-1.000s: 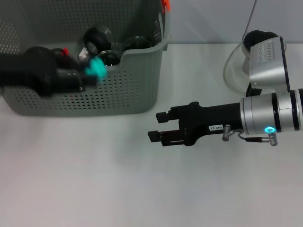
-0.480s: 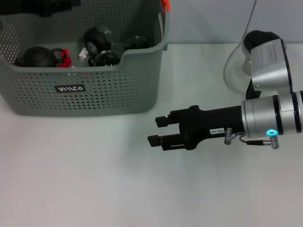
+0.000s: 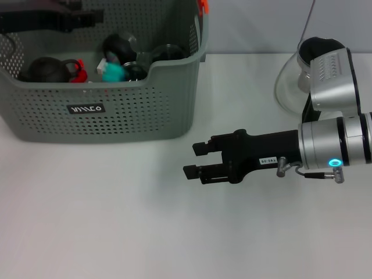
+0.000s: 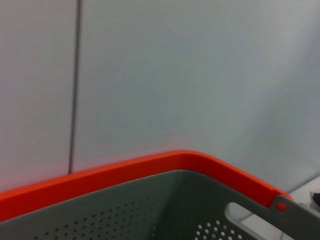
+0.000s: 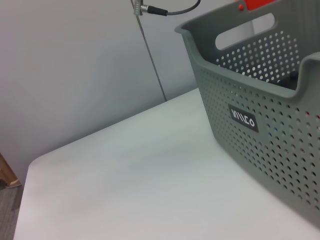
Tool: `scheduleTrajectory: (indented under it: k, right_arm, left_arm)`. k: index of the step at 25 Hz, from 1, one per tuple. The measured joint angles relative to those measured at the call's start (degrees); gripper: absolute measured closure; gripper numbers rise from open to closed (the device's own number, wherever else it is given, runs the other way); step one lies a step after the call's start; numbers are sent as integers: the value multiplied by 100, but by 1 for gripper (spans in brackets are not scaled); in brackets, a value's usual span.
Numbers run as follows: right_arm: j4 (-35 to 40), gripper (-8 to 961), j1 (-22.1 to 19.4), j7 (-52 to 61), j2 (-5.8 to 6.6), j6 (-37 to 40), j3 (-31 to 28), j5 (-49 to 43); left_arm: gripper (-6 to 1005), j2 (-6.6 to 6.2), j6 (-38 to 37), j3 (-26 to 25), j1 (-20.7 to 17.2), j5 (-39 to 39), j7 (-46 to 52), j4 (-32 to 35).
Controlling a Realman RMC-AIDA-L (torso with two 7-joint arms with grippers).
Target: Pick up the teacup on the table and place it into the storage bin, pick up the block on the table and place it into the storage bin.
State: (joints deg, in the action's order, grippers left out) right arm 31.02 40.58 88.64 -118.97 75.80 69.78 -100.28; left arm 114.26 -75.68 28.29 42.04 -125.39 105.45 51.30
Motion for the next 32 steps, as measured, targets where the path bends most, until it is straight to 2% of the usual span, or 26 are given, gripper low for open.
scheduleTrajectory:
  k: [1, 5, 9, 12, 15, 19, 23, 27, 32]
  right_arm:
    - [0, 285, 0, 0, 11, 8, 0, 0]
    - [0, 285, -1, -46, 26, 15, -12, 0]
    - [14, 285, -18, -86, 52, 59, -53, 1]
    - [36, 285, -48, -130, 89, 153, -97, 15]
    - [44, 285, -71, -326, 102, 352, -258, 29]
    - [34, 286, -69, -634, 105, 566, -438, 34]
    - [32, 285, -16, -889, 32, 603, -454, 18]
    - [48, 285, 56, -1044, -56, 545, -408, 6]
    - [78, 286, 129, -1136, -107, 543, -340, 4]
  left_arm:
    - [451, 9, 2, -19, -17, 20, 52, 20]
    - [287, 17, -486, -494, -238, 431, 294, 332]
    - [143, 37, -2122, -1207, -576, 1392, 22, 380]
    - [40, 125, -3420, -1509, -902, 2039, -267, 382]
    - [42, 242, -4027, -1558, -1235, 2180, -551, 425]
    - [46, 423, -4087, -1312, -1634, 1750, -1237, 443]
    - [49, 611, -4083, -912, -1923, 991, -1911, 467]
    - [48, 674, -3963, -847, -2025, 450, -2287, 288]
    - [46, 707, -3515, -885, -2118, 258, -2611, 213]
